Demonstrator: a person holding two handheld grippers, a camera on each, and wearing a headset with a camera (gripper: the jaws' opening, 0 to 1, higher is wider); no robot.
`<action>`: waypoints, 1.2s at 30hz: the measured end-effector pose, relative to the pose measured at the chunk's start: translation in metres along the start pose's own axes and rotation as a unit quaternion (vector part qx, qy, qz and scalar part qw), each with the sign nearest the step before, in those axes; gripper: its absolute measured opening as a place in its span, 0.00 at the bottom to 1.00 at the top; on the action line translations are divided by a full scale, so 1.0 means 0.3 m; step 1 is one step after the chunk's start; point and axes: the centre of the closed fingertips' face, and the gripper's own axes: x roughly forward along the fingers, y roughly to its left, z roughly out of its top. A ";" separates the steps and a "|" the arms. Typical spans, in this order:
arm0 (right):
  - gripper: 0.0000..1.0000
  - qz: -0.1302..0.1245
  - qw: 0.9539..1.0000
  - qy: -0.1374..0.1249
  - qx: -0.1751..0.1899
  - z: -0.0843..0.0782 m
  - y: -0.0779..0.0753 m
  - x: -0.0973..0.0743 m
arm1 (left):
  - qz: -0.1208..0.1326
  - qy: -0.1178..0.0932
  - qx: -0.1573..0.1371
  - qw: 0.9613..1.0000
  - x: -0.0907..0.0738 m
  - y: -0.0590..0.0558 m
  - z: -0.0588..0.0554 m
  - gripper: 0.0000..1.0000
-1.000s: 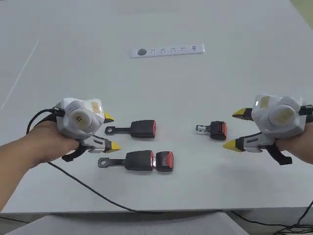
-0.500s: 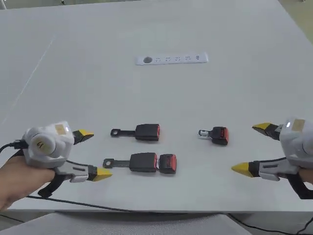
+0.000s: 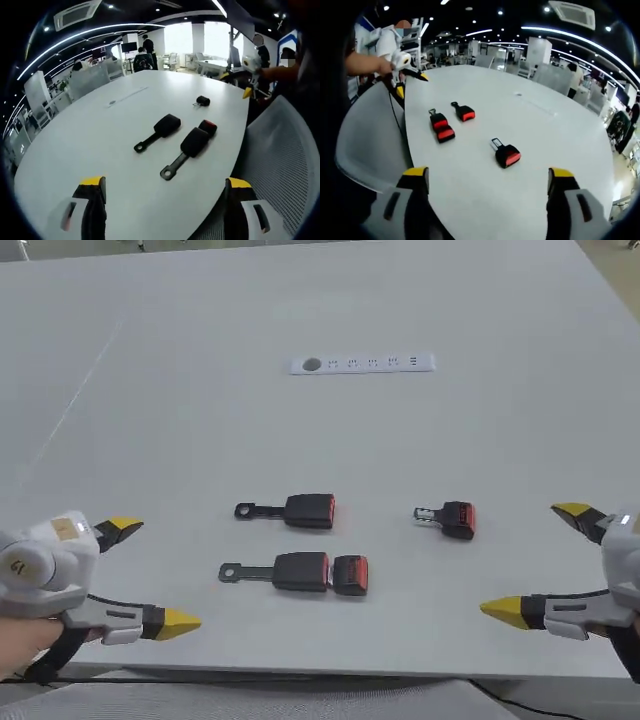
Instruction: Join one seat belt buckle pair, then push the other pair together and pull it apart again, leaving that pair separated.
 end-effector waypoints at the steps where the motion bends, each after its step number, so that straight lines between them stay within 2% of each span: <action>1: 1.00 -0.001 1.000 0.000 0.000 0.000 -0.001 0.000 | -0.001 0.000 -0.002 1.000 0.000 -0.002 0.001 1.00; 9: 1.00 0.000 1.000 0.010 0.000 -0.010 0.017 0.002 | -0.011 0.011 0.006 1.000 0.012 -0.031 -0.009 1.00; 19: 1.00 0.002 1.000 0.009 0.006 -0.009 0.036 0.010 | -0.005 0.010 0.006 1.000 0.007 -0.019 -0.007 1.00; 25: 1.00 0.001 1.000 0.009 0.006 -0.010 0.033 0.013 | -0.011 0.012 0.012 1.000 0.014 -0.035 -0.006 1.00; 36: 1.00 0.001 1.000 0.006 0.006 -0.002 0.038 0.021 | -0.010 0.012 0.012 1.000 0.016 -0.035 -0.001 1.00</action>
